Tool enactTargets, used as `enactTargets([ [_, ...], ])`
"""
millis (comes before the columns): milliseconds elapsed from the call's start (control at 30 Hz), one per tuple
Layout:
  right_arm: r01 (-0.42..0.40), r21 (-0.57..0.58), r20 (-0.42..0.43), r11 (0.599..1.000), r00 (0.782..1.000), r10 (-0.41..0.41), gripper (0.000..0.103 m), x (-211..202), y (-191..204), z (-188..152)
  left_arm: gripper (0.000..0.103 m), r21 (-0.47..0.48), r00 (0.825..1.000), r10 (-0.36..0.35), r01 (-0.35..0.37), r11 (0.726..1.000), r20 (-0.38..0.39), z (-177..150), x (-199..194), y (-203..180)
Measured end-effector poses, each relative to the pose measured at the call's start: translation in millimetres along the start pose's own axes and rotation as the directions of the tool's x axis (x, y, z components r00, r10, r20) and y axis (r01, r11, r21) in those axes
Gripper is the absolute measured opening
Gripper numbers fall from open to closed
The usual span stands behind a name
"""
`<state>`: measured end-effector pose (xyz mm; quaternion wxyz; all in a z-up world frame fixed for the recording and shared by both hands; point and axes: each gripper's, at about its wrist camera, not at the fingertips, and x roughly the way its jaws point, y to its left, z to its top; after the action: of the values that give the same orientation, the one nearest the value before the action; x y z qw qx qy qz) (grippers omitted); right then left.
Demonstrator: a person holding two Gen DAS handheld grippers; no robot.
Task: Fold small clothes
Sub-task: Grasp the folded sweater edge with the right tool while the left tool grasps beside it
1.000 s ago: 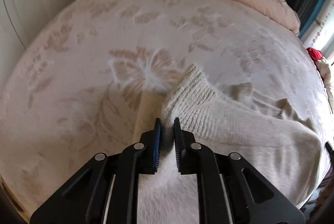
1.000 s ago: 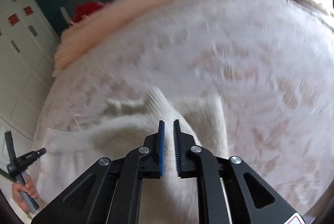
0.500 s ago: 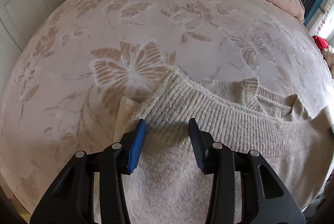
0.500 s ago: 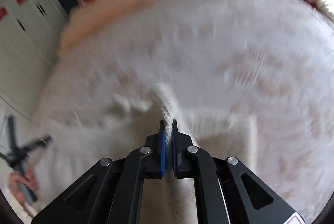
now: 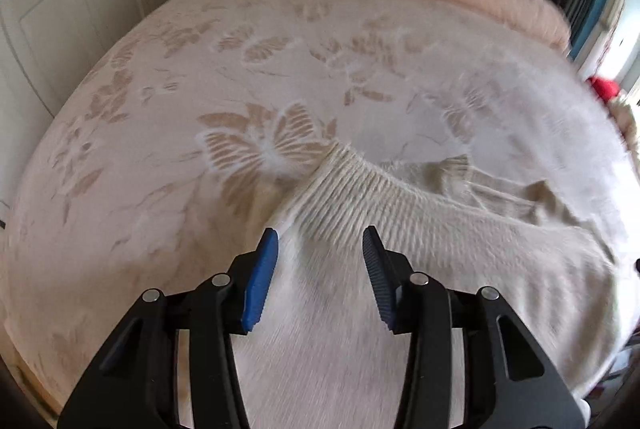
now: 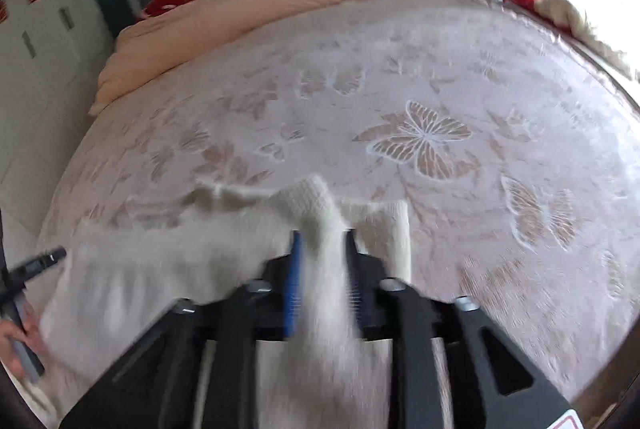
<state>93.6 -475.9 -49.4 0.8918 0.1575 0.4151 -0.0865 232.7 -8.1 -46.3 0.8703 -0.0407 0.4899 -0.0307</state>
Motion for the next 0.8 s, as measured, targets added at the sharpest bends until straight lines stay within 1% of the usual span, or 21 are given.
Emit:
enactTargets([
  [67, -0.048, -0.002, -0.014, 0.999, 0.999, 0.048, 0.034, -16, 4, -25, 0.045, -0.034, 1.0, -0.015, 0.015, 0.999, 0.001, -19, -17, 14],
  [100, -0.066, 0.005, -0.033, 0.998, 0.997, 0.066, 0.034, -24, 5, -45, 0.045, -0.063, 1.0, -0.027, 0.026, 0.998, -0.009, -36, -27, 25],
  [133, -0.077, 0.014, -0.041, 0.997, 0.996, 0.078, 0.031, -27, 6, -58, 0.045, -0.087, 0.999, -0.037, 0.035, 0.996, -0.017, -50, -33, 32],
  [200, -0.139, 0.055, -0.057, 0.989, 0.988, 0.142, 0.011, -38, 6, -90, 0.045, -0.157, 0.998, -0.063, 0.058, 0.986, -0.028, -84, -46, 50],
  [233, -0.173, 0.076, -0.062, 0.982, 0.982, 0.178, 0.008, -42, 9, -105, 0.045, -0.19, 0.997, -0.078, 0.072, 0.979, -0.026, -98, -50, 56],
  [267, -0.187, 0.083, -0.066, 0.979, 0.979, 0.192, 0.007, -47, 15, -115, 0.045, -0.224, 0.995, -0.097, 0.089, 0.971, -0.025, -113, -55, 60],
  [300, -0.191, 0.07, -0.068, 0.979, 0.978, 0.196, 0.007, -49, 23, -120, 0.045, -0.236, 0.994, -0.103, 0.095, 0.967, -0.024, -120, -57, 60],
  [367, -0.214, 0.004, -0.074, 0.977, 0.974, 0.214, 0.007, -55, 48, -122, 0.045, -0.222, 0.994, -0.107, 0.1, 0.97, -0.019, -126, -60, 52],
  [433, -0.253, -0.036, -0.057, 0.967, 0.966, 0.251, 0.007, -58, 70, -114, 0.045, -0.164, 0.995, -0.1, 0.099, 0.981, -0.002, -123, -64, 34],
  [467, -0.267, -0.053, -0.051, 0.962, 0.963, 0.264, 0.007, -58, 81, -109, 0.047, -0.124, 0.996, -0.086, 0.086, 0.989, 0.002, -120, -62, 23],
  [500, -0.268, -0.067, -0.05, 0.961, 0.963, 0.266, 0.007, -54, 88, -105, 0.054, -0.086, 0.998, -0.062, 0.062, 0.994, -0.001, -119, -58, 15],
  [533, -0.247, -0.081, -0.066, 0.966, 0.968, 0.242, 0.007, -41, 91, -102, 0.056, -0.065, 1.0, -0.029, 0.028, 0.998, -0.012, -119, -51, 10],
  [567, -0.195, -0.094, -0.091, 0.976, 0.978, 0.187, 0.007, -25, 91, -104, 0.056, -0.047, 0.999, 0.006, -0.008, 0.999, -0.036, -120, -41, 5],
  [600, -0.122, -0.108, -0.133, 0.987, 0.985, 0.107, 0.004, -6, 90, -110, 0.056, -0.042, 0.998, 0.026, -0.029, 0.999, -0.057, -122, -32, 4],
  [633, -0.035, -0.123, -0.231, 0.992, 0.973, 0.006, 0.0, 23, 82, -120, 0.056, -0.051, 0.998, 0.034, -0.037, 0.998, -0.061, -125, -27, 4],
  [667, -0.032, -0.09, -0.256, 0.995, 0.967, 0.008, 0.0, 29, 74, -126, 0.056, -0.053, 0.998, 0.037, -0.04, 0.998, -0.057, -126, -27, 5],
  [700, -0.065, -0.032, -0.233, 0.997, 0.971, 0.056, 0.0, 19, 69, -125, 0.056, -0.052, 0.998, 0.042, -0.044, 0.998, -0.051, -127, -27, 4],
  [733, -0.076, -0.008, -0.227, 0.997, 0.971, 0.072, 0.0, 11, 68, -124, 0.056, -0.044, 0.998, 0.043, -0.045, 0.998, -0.049, -127, -29, 3],
  [800, -0.091, 0.014, -0.164, 0.996, 0.982, 0.092, 0.0, -11, 66, -121, 0.056, -0.031, 0.997, 0.047, -0.049, 0.998, -0.053, -128, -30, 3],
])
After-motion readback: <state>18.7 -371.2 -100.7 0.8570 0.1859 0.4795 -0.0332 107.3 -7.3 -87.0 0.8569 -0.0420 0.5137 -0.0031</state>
